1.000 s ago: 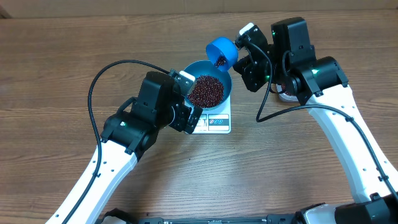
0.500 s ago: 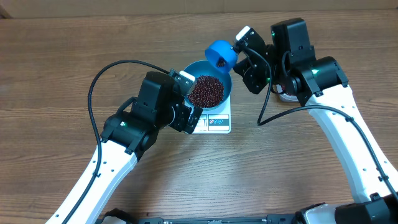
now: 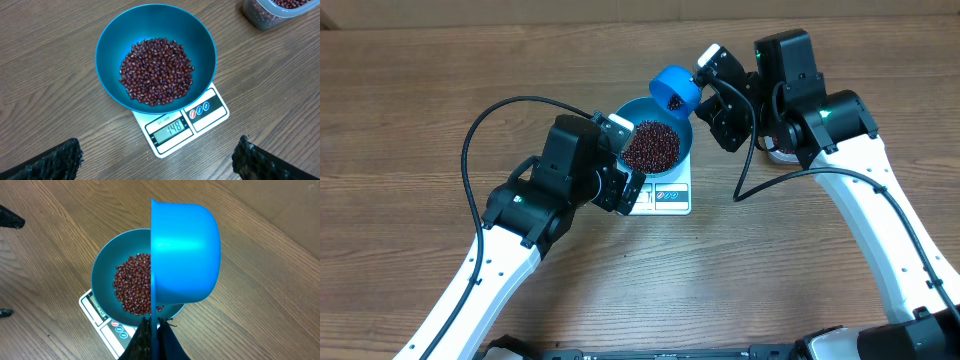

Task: Scoop item into bowl and weigh 150g on scale
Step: 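Tilt the scoop slightly with the right gripper to trickle beans in, then tip the blue scoop further with the right gripper over the teal bowl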

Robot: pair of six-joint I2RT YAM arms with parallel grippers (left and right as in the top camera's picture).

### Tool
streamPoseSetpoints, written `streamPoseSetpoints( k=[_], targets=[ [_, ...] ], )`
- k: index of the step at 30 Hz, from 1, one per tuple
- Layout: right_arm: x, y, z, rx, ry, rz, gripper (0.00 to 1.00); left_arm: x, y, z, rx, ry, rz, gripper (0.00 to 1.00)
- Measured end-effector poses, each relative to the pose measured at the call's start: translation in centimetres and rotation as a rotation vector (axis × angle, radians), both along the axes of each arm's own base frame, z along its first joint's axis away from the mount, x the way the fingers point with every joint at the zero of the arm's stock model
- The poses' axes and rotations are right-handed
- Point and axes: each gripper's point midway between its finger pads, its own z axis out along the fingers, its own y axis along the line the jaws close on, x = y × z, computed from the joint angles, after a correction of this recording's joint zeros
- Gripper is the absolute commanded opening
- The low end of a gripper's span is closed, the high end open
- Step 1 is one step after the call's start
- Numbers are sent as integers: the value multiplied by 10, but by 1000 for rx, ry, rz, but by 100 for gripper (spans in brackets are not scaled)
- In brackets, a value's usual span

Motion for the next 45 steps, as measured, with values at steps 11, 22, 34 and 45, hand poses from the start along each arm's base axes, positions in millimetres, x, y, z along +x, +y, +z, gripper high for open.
streamPoseSetpoints(
  k=[11,22,34,45],
  targets=[
    [0,0,0,-2,0,2,4,0,0,0,0,0,0,99],
    [0,0,0,-2,0,2,4,0,0,0,0,0,0,100],
    [1,0,0,-2,-7,4,4,0,0,0,0,0,0,100],
    [7,2,-2,-1,-16,8,4,0,0,0,0,0,0,100]
  ],
)
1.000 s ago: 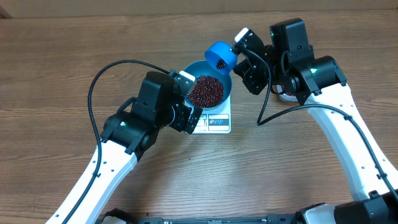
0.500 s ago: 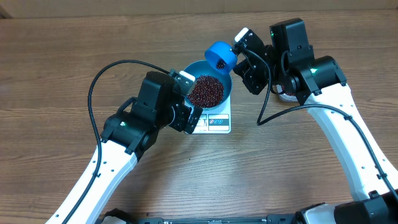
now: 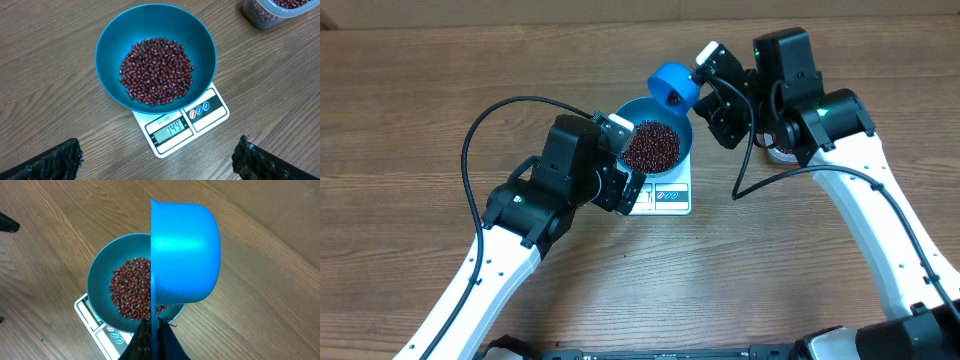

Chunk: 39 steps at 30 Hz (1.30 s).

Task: Scoop item into bowl and weigh 150g on scale
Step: 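Tip the blue scoop further with the right gripper over the teal bowl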

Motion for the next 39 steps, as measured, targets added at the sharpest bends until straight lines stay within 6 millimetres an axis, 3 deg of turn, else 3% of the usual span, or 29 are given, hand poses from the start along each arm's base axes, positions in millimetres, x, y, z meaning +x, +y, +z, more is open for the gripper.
streamPoseSetpoints(
  k=[9,39],
  targets=[
    [6,2,-26,-21,63,-1,4,0,0,0,0,0,0,100],
    [5,-4,-31,-44,86,-37,4,0,0,0,0,0,0,100]
  ],
)
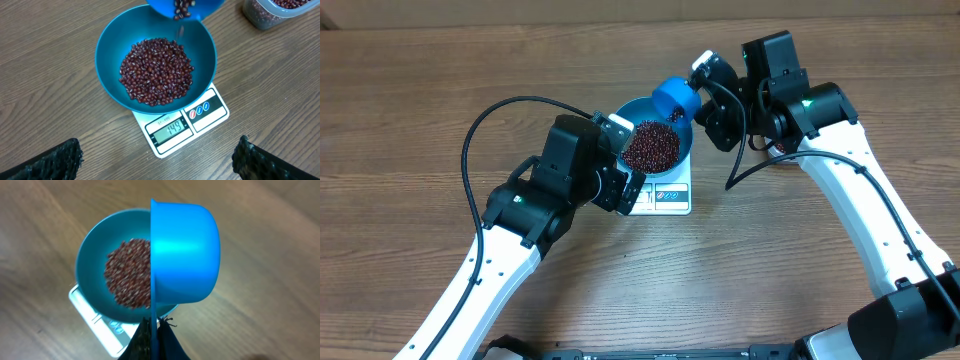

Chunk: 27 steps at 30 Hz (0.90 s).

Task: Scoop item into bowl and weigh 150g on scale
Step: 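Tip the blue scoop further with the right gripper over the teal bowl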

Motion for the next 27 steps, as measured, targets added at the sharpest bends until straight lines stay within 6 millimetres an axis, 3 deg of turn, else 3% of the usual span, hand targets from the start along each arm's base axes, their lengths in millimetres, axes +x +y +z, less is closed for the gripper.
streamPoseSetpoints(
  k=[12,21,27],
  targets=[
    [-1,3,1,32,22,-21,4,0,0,0,1,1,0,100],
    [-16,25,12,247,181,-65,4,0,0,0,1,1,0,99],
    [-10,21,21,350,237,-134,4,0,0,0,1,1,0,100]
  ],
)
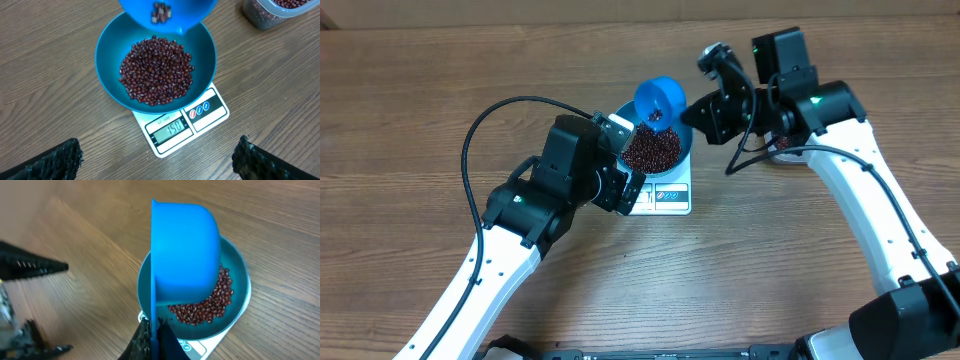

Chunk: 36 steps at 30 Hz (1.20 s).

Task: Scoop item into bowl and weigh 150g on scale
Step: 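Tip the blue scoop further with the right gripper over the teal bowl, then carry the blue scoop with the right gripper to the clear bean container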

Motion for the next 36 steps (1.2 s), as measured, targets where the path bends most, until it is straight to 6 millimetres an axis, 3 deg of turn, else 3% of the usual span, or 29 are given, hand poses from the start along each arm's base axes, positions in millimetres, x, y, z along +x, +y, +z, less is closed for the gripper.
streamPoseSetpoints(
  k=[9,19,28,36],
  targets=[
    [27,-47,10,100,58,-189,4,0,0,0,0,0,0,100],
    [47,-137,7,121,96,-423,4,0,0,0,0,0,1,99],
    [30,-218,-16,57,218,-641,4,0,0,0,0,-1,0,100],
    [9,-247,-39,-122,271,-692,4,0,0,0,0,-1,0,100]
  ],
)
